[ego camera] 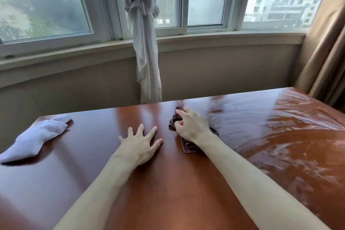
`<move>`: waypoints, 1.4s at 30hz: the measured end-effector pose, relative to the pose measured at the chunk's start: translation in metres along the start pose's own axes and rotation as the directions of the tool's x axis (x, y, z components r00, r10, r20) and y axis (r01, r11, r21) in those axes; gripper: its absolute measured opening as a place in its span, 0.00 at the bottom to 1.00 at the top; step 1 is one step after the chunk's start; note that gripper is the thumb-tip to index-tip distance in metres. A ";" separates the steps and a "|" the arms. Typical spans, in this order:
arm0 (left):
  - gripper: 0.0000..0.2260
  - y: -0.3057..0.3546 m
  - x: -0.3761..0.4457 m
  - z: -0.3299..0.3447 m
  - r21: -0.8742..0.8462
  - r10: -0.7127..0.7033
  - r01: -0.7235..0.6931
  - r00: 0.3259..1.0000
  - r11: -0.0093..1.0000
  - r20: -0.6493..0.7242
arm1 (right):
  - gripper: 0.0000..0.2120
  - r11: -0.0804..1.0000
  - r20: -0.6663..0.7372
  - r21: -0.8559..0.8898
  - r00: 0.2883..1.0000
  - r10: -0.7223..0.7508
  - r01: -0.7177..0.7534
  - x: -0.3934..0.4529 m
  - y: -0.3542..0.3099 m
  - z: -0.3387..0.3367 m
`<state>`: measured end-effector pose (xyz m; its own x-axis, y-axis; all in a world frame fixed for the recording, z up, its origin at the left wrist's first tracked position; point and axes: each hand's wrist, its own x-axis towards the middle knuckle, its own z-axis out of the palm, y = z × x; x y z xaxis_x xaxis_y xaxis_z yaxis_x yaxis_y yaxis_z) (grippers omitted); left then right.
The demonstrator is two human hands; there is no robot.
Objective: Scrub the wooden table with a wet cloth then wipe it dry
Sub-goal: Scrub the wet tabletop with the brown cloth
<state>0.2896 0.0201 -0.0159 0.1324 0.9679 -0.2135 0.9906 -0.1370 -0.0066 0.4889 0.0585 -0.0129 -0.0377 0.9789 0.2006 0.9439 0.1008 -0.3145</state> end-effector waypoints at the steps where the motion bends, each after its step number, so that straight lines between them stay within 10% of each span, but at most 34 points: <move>1: 0.30 0.000 -0.002 -0.001 -0.005 -0.002 0.002 1.000 1.000 -0.001 | 0.26 1.000 0.011 -0.018 1.000 -0.018 0.018 -0.020 -0.003 -0.006; 9: 0.29 0.002 -0.011 -0.005 -0.014 0.003 -0.003 1.000 1.000 0.006 | 0.27 0.995 -0.057 0.023 0.994 -0.094 0.095 -0.127 -0.005 -0.027; 18: 0.29 0.000 0.003 0.011 0.015 0.009 -0.009 0.999 1.000 -0.030 | 0.21 0.999 -0.121 -0.015 0.992 0.035 -0.037 0.038 0.011 0.013; 24: 0.31 -0.001 0.005 0.008 0.019 0.013 -0.012 0.999 1.000 -0.043 | 0.23 0.952 0.036 0.065 0.952 -0.303 0.300 0.107 -0.050 0.040; 28: 0.31 -0.003 0.007 0.004 0.013 0.018 -0.018 1.000 1.000 -0.019 | 0.22 0.995 -0.045 0.069 0.997 -0.065 0.068 0.131 0.008 0.025; 42: 0.31 -0.001 -0.003 -0.009 -0.046 0.000 0.001 1.000 0.999 0.011 | 0.24 0.991 -0.044 0.052 0.991 -0.123 0.125 -0.114 0.016 -0.025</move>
<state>0.2890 0.0195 -0.0067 0.1317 0.9656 -0.2243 0.9913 -0.1263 0.0385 0.5159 -0.0564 -0.0179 -0.1390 0.9504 0.2781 0.9135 0.2315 -0.3345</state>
